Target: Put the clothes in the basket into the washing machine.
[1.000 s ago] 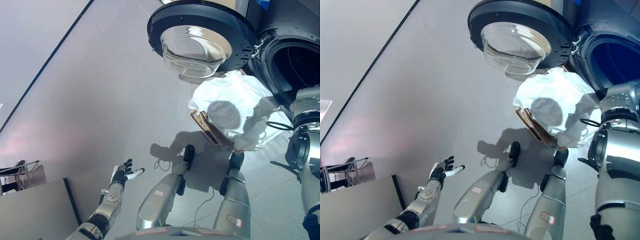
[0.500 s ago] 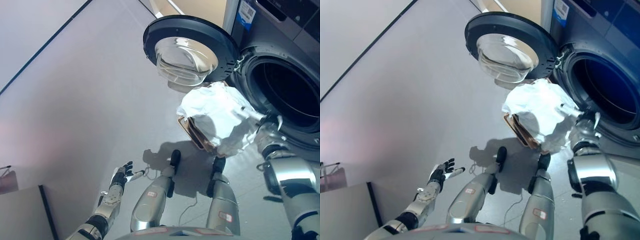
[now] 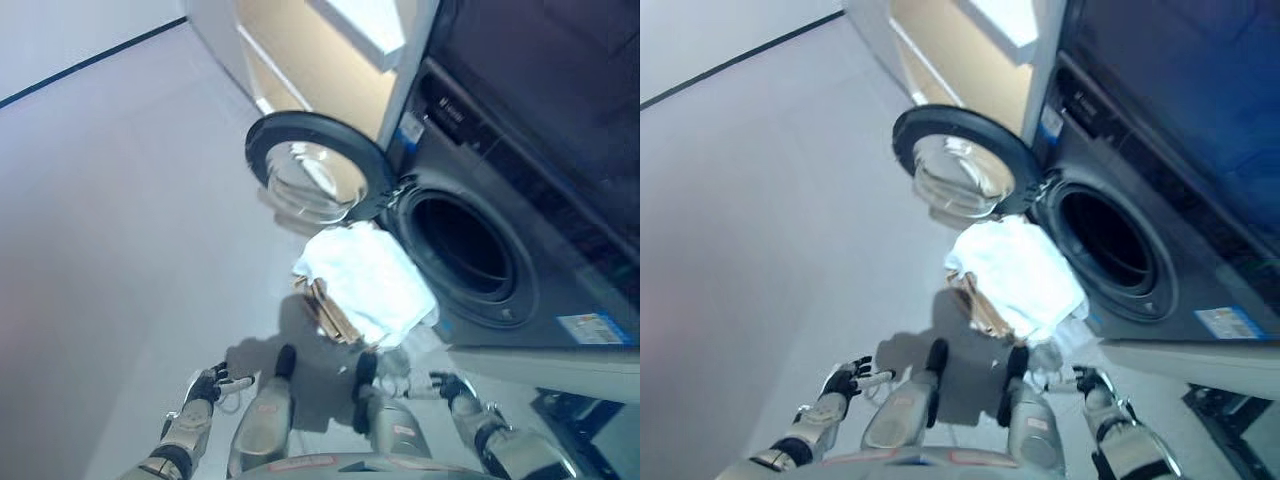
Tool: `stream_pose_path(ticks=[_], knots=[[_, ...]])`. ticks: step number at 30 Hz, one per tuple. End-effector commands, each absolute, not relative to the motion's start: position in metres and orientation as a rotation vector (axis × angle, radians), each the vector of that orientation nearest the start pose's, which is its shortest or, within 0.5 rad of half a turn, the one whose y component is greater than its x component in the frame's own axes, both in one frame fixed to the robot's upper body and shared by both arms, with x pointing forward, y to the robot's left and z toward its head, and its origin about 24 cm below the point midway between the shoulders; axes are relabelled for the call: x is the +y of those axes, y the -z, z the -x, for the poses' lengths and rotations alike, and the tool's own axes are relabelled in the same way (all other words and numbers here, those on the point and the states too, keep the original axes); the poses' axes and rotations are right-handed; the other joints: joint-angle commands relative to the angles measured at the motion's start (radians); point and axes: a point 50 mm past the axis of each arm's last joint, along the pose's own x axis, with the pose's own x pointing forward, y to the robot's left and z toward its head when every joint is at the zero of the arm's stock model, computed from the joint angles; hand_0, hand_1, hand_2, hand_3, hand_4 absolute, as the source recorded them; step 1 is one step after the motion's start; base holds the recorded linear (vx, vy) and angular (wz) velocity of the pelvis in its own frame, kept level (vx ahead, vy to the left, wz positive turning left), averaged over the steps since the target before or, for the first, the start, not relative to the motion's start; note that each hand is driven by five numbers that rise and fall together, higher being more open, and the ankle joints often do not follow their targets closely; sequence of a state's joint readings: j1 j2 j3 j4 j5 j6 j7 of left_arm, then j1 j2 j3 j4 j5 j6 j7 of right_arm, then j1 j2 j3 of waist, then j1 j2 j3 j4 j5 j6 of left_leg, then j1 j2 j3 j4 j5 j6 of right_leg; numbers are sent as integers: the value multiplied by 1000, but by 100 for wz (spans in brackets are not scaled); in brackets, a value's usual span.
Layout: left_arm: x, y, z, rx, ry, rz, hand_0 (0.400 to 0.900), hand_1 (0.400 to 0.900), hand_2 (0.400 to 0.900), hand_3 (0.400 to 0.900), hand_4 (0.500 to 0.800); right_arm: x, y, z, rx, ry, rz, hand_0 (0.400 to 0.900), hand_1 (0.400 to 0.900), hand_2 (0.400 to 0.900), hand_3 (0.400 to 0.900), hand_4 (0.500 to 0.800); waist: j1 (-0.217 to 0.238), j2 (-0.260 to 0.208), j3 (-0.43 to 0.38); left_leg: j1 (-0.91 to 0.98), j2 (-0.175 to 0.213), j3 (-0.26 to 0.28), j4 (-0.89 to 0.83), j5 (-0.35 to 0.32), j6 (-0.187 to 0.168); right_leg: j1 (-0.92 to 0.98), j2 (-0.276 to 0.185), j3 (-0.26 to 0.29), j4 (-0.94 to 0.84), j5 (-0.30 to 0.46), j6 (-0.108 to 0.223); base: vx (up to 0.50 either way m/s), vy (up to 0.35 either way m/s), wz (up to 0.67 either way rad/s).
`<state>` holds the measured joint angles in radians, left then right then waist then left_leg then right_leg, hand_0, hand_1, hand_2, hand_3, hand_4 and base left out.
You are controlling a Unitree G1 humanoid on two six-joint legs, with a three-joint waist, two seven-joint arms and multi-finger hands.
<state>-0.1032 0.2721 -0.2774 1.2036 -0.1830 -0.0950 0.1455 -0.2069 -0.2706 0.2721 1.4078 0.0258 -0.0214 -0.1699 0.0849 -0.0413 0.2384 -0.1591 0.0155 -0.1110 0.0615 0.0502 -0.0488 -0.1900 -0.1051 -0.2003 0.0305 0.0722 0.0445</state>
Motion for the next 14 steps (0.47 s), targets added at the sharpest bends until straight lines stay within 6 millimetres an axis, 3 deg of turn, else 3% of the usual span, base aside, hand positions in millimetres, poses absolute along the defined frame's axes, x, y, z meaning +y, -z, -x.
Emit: stream_pose_path(ticks=[1, 4, 7, 10, 14], knots=[[248, 149, -121, 1099, -147, -399, 900, 900, 900, 900, 800, -263, 149, -117, 1219, 156, 528, 900, 900, 900, 900, 800, -16, 27, -70, -37, 20, -16, -86, 100, -44, 64, 24, 21, 80, -58, 56, 101, 42, -15], [252, 156, -98, 1197, -133, -423, 900, 900, 900, 900, 800, -263, 158, -78, 1321, 192, 457, 900, 900, 900, 900, 800, -43, 9, -139, 36, 27, 4, -125, 93, -45, 129, 30, 20, 55, -60, 62, 119, 34, -14], [252, 158, -90, 1228, -128, -427, 900, 900, 900, 900, 800, -258, 162, -65, 1343, 207, 404, 900, 900, 900, 900, 800, -58, 3, -177, 67, 32, 20, -141, 88, -47, 153, 30, 28, 38, -54, 66, 52, 26, -14], [250, 160, -82, 1252, -119, -420, 900, 900, 900, 900, 800, -255, 164, -58, 1356, 214, 364, 900, 900, 900, 900, 800, -67, 2, -197, 100, 32, 30, -147, 75, -38, 175, 29, 37, 42, -60, 65, 47, 23, -22], [247, 162, -76, 1273, -98, -422, 900, 900, 900, 900, 800, -254, 163, -64, 1334, 211, 349, 900, 900, 900, 900, 800, -70, 8, -201, 134, 27, 43, -139, 59, -24, 194, 28, 53, 64, -73, 65, 27, 16, -15]])
